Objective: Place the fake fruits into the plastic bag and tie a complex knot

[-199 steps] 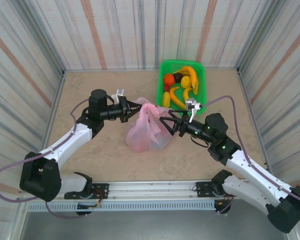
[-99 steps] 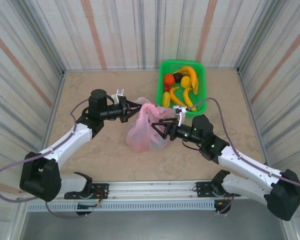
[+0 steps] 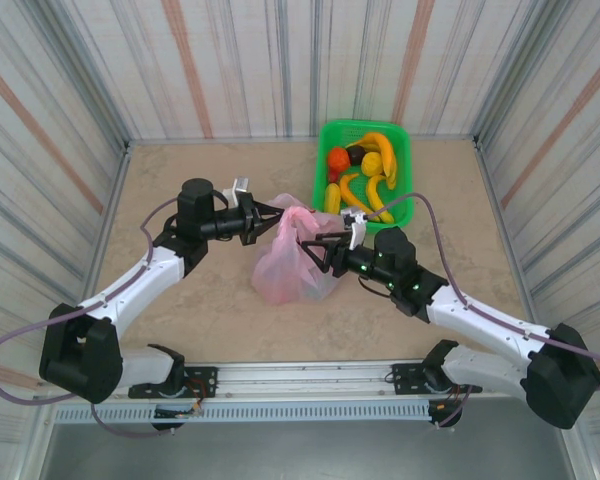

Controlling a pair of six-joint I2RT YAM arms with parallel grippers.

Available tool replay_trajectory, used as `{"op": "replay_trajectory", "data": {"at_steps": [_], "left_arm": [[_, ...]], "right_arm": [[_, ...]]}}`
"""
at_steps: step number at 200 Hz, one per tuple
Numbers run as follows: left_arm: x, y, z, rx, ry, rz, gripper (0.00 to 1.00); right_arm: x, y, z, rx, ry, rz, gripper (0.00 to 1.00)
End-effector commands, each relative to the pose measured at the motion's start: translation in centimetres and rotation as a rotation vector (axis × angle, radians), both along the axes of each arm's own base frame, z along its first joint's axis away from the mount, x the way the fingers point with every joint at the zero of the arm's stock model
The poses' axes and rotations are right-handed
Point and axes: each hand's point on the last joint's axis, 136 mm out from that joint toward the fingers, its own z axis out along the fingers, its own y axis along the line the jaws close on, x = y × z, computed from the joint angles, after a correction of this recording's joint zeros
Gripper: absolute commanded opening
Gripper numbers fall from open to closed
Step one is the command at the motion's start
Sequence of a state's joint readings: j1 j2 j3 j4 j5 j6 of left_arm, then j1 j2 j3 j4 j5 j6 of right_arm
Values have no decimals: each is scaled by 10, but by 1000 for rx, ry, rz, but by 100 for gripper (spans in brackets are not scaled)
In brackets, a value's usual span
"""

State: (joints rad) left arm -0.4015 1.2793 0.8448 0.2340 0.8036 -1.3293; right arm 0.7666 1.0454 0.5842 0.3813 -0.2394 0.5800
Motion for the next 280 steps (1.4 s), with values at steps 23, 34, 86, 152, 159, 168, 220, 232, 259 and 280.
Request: {"op": "replay_trajectory", "data": {"at_steps": [23,34,86,152,159,168,220,232,259,280], "left_arm": [[-1,-2,16,-12,-55,-11,0],[-1,-2,16,-13,-55,-11,0],[-1,-3,16,-13,-54,-12,0],[-2,-3,17,-14,-56,-15,0],[-1,-3,16,-14,-54,-14,0],[-1,-4,17,-14,-58,-15,0],[-1,-4,15,-9,-55,-17,0],[-1,-4,15,-8,-59,-17,0],[1,0,16,-2,-68,-8,0],[3,6,18,3,-81,7,0]], "right_arm": [[5,7,32,23,-111,11,59],[5,7,35,30,-119,10,59],[11,6,45,26,-158,-17,56],[19,10,45,22,-168,-33,39],[20,9,47,25,-169,-38,36],[20,9,46,23,-168,-41,30],[21,7,46,19,-171,-49,0],[21,5,45,14,-167,-52,0],[20,-1,41,-13,-158,-60,0],[17,-7,38,-33,-157,-70,0]]}}
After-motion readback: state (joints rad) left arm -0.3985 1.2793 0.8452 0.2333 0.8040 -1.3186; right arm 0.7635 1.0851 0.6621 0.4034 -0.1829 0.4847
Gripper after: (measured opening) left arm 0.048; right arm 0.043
